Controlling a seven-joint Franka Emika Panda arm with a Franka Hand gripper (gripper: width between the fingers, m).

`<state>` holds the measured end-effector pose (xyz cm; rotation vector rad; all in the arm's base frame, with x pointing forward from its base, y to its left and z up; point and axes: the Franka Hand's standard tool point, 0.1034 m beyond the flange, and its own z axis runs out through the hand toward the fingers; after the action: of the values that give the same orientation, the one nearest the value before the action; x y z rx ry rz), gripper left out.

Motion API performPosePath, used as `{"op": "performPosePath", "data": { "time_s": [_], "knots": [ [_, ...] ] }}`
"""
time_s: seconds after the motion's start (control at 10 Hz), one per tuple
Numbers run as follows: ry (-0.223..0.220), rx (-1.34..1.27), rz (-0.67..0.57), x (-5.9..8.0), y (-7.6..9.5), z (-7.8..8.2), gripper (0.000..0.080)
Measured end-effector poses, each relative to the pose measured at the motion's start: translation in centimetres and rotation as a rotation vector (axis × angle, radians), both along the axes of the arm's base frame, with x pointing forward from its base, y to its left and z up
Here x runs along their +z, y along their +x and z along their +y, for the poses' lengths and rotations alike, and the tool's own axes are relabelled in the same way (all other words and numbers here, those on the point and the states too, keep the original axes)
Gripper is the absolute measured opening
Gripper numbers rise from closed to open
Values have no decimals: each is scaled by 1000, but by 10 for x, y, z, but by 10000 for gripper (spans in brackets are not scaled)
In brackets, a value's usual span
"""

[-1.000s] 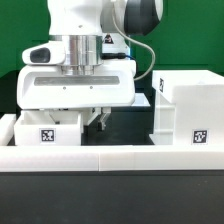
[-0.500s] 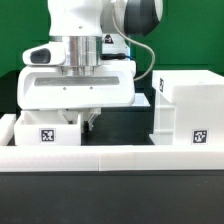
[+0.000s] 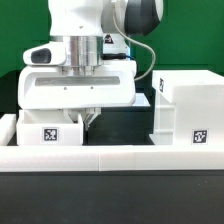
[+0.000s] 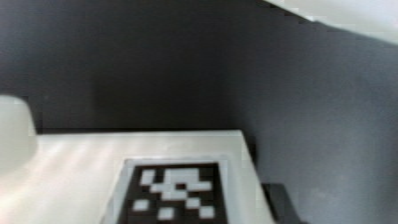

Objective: Assemble drawer

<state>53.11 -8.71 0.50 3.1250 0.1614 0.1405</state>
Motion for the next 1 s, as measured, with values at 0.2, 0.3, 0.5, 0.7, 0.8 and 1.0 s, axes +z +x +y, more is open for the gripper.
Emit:
{"op": "performPosePath", "data": {
  "time_s": [0.2,0.3,0.5,0.7,0.8,1.0],
  "knots": [
    [-1,14,-6,4,3,6,41],
    [-2,45,-18,14,5,12,41],
    [-1,112,-28,33,4,15,41],
    [-6,184,-31,39,9,8,41],
    [-6,186,-28,38,7,9,41],
    [-14,254,-25,37,7,8,41]
  ]
}}
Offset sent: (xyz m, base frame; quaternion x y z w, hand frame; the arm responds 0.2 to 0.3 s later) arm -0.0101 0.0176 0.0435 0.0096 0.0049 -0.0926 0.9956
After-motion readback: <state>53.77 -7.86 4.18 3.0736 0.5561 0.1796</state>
